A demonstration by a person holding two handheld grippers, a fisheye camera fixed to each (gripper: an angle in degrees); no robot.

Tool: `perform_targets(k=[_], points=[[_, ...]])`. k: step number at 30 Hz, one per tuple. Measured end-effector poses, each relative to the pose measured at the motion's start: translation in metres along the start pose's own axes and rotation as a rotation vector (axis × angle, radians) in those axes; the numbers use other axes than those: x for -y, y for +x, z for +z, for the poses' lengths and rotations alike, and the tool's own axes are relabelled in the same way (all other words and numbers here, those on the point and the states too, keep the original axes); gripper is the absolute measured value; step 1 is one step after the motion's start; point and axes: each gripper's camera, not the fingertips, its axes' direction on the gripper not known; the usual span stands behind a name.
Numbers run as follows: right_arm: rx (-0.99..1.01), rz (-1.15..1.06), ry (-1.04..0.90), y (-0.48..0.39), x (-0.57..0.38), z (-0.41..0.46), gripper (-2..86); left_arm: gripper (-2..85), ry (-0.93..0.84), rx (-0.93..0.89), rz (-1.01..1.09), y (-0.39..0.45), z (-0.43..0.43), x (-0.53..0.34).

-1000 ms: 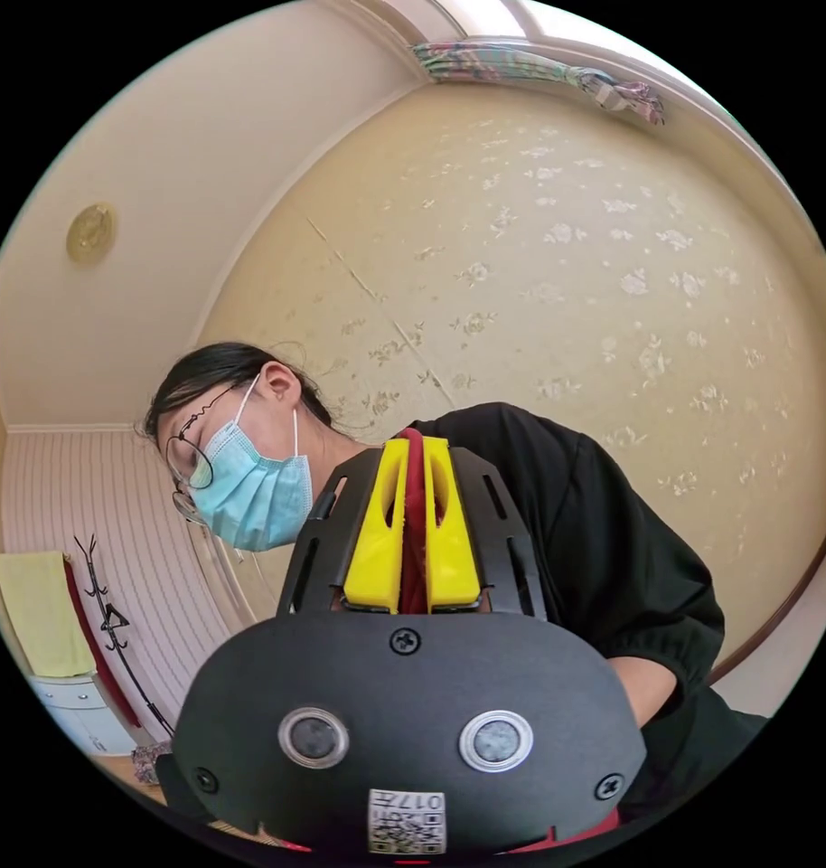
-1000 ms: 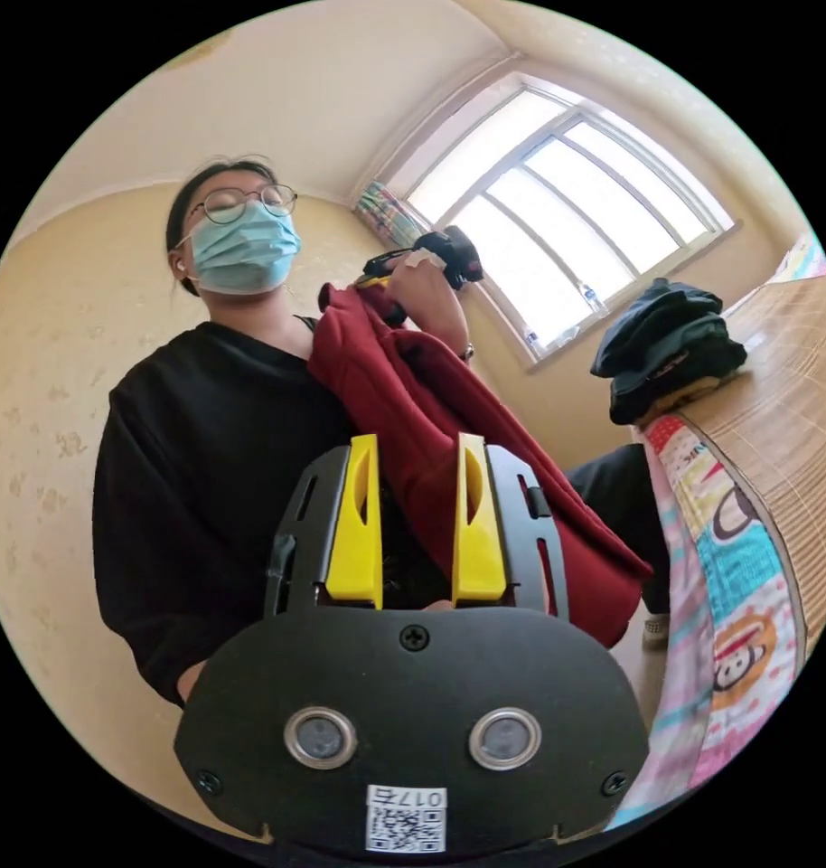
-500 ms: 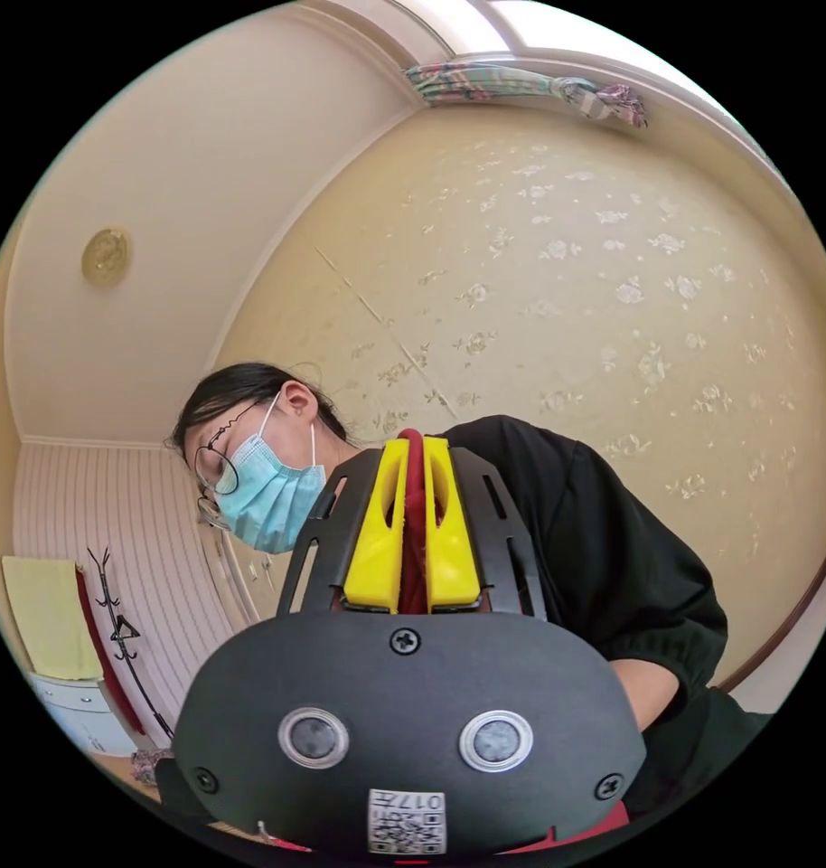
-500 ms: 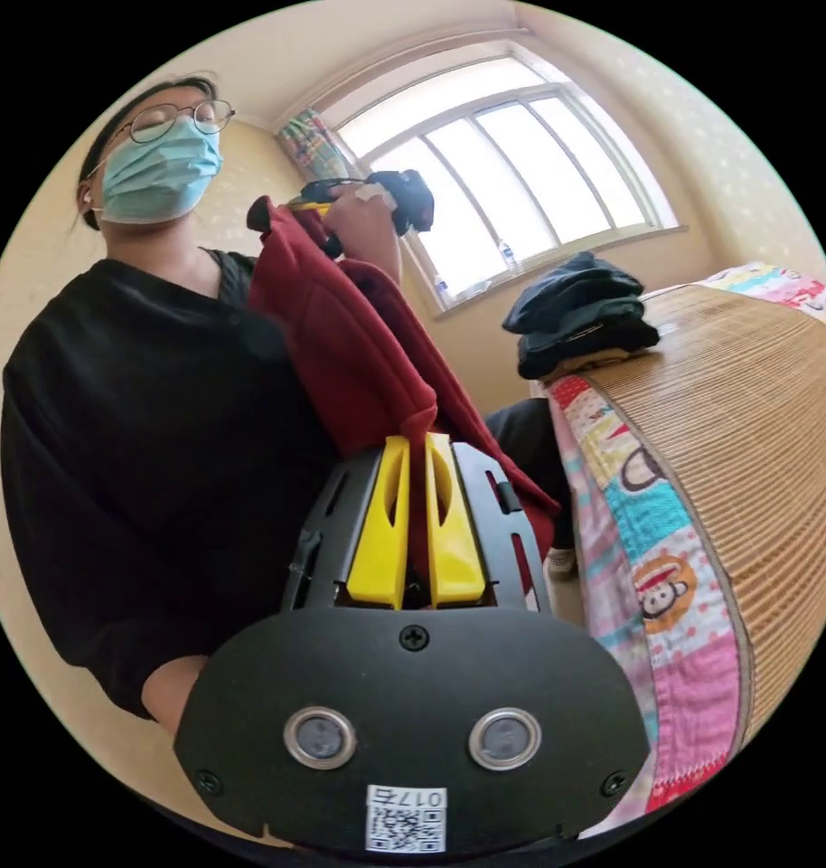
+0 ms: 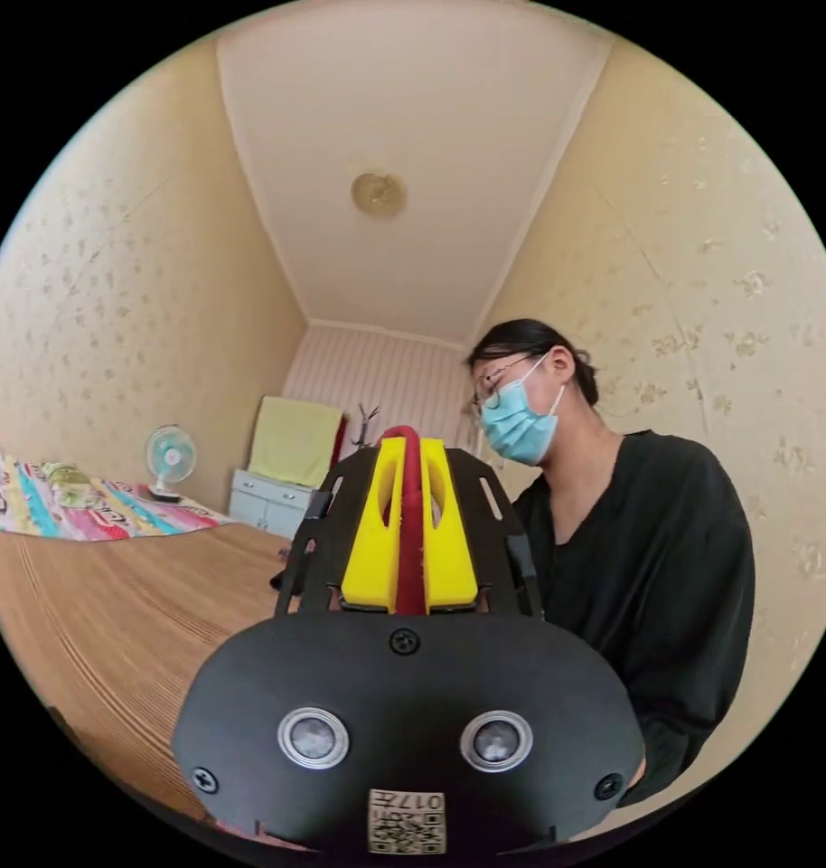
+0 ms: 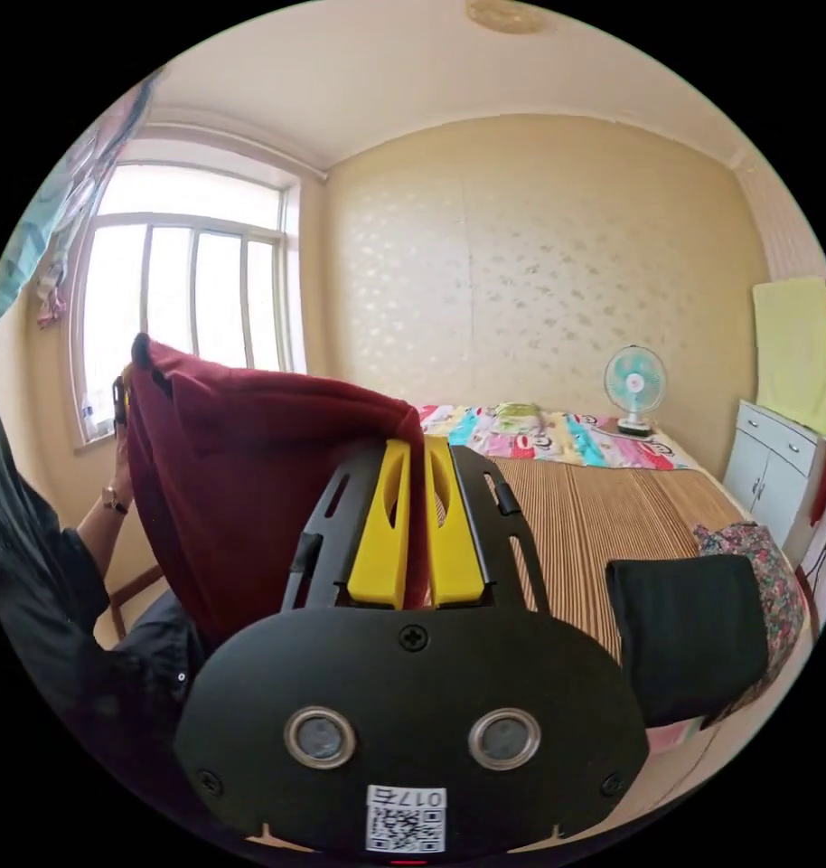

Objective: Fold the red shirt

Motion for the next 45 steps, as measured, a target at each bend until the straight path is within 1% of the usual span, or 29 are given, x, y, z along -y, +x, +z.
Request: perform_targets(k=[1, 3, 5, 6, 8, 10, 12, 14, 15, 16, 18, 20, 21, 22, 23, 24, 25, 26, 27, 29, 30, 32, 33, 35, 39, 42, 43, 45], points=[[-0.019, 0.024, 0.054, -0.004, 0.004, -0.009, 3.5, 1.5, -0.021, 0.046, 0.019, 0.001, 0.007, 0.001], [-0.069, 0.051, 0.133, -0.016, 0.010, -0.022, 3.5, 1.3, -0.015, 0.047, 0.059, 0.003, 0.020, 0.004], [-0.184, 0.087, 0.294, -0.043, 0.013, -0.046, 3.4, 0.6, 0.081, 0.000, 0.092, -0.001, 0.033, 0.012], [-0.213, 0.083, 0.339, -0.051, 0.014, -0.051, 3.3, 0.4, 0.096, -0.004, 0.094, -0.003, 0.037, 0.016], [-0.297, 0.050, 0.474, -0.082, 0.028, -0.071, 3.3, 0.0, 0.072, -0.039, 0.153, -0.010, 0.061, 0.037], [-0.276, 0.071, 0.543, -0.089, 0.041, -0.083, 3.3, -0.3, 0.025, -0.027, 0.156, -0.021, 0.081, 0.059], [-0.229, 0.086, 0.602, -0.083, 0.053, -0.090, 3.3, -0.5, -0.007, 0.030, 0.127, -0.038, 0.098, 0.083], [-0.224, 0.080, 0.649, -0.073, 0.072, -0.085, 3.4, -0.7, -0.024, 0.161, 0.040, -0.076, 0.119, 0.118], [-0.227, 0.075, 0.652, -0.070, 0.079, -0.082, 3.4, -0.7, -0.032, 0.194, 0.018, -0.089, 0.126, 0.128], [-0.230, 0.052, 0.641, -0.065, 0.099, -0.069, 3.5, -0.7, -0.055, 0.255, -0.011, -0.120, 0.141, 0.149], [-0.255, 0.005, 0.566, -0.054, 0.141, -0.033, 3.6, -0.7, -0.119, 0.388, -0.103, -0.187, 0.166, 0.186], [-0.317, -0.061, 0.354, -0.022, 0.213, 0.061, 4.0, -0.7, -0.245, 0.695, -0.251, -0.302, 0.203, 0.233], [-0.344, -0.062, 0.294, -0.010, 0.229, 0.092, 4.1, -0.7, -0.281, 0.773, -0.271, -0.331, 0.212, 0.243], [-0.419, -0.065, 0.175, 0.016, 0.253, 0.158, 4.5, -0.6, -0.350, 0.909, -0.265, -0.380, 0.228, 0.256], [-0.513, -0.107, 0.065, 0.037, 0.258, 0.226, 6.1, -0.6, -0.472, 1.036, -0.180, -0.416, 0.248, 0.256], [-0.567, -0.121, 0.002, 0.045, 0.254, 0.258, 6.9, -0.7, -0.547, 1.114, -0.159, -0.431, 0.257, 0.250], [-0.629, -0.147, -0.129, 0.055, 0.235, 0.307, 6.9, -0.7, -0.654, 1.282, -0.196, -0.458, 0.266, 0.229], [-0.610, -0.205, -0.233, 0.058, 0.204, 0.335, 6.6, -0.8, -0.748, 1.348, -0.217, -0.476, 0.273, 0.203], [-0.582, -0.234, -0.264, 0.058, 0.184, 0.341, 6.3, -0.8, -0.793, 1.339, -0.206, -0.481, 0.277, 0.188], [-0.459, -0.258, -0.325, 0.068, 0.089, 0.344, 4.2, -0.8, -0.861, 1.230, -0.168, -0.477, 0.284, 0.109], [-0.420, -0.251, -0.358, 0.073, 0.065, 0.346, 4.3, -0.8, -0.869, 1.193, -0.179, -0.474, 0.283, 0.087], [-0.225, -0.189, -0.512, 0.093, -0.028, 0.355, 5.0, -0.7, -0.895, 1.046, -0.296, -0.468, 0.276, -0.005], [-0.183, -0.166, -0.550, 0.097, -0.049, 0.357, 5.2, -0.7, -0.899, 1.013, -0.336, -0.467, 0.272, -0.026], [-0.091, -0.076, -0.650, 0.093, -0.120, 0.355, 6.5, -0.3, -0.895, 0.949, -0.492, -0.461, 0.250, -0.096], [0.022, -0.020, -0.676, 0.049, -0.179, 0.332, 7.6, 0.8, -0.848, 0.939, -0.603, -0.430, 0.208, -0.147], [0.136, 0.149, -0.729, 0.023, -0.217, 0.326, 7.7, -0.3, -0.819, 0.916, -0.641, -0.394, 0.171, -0.169], [0.152, 0.222, -0.755, 0.018, -0.236, 0.327, 6.9, -0.6, -0.817, 0.921, -0.655, -0.376, 0.155, -0.174], [0.075, 0.195, -0.707, 0.009, -0.244, 0.311, 4.6, -0.7, -0.804, 0.930, -0.675, -0.348, 0.131, -0.174]])
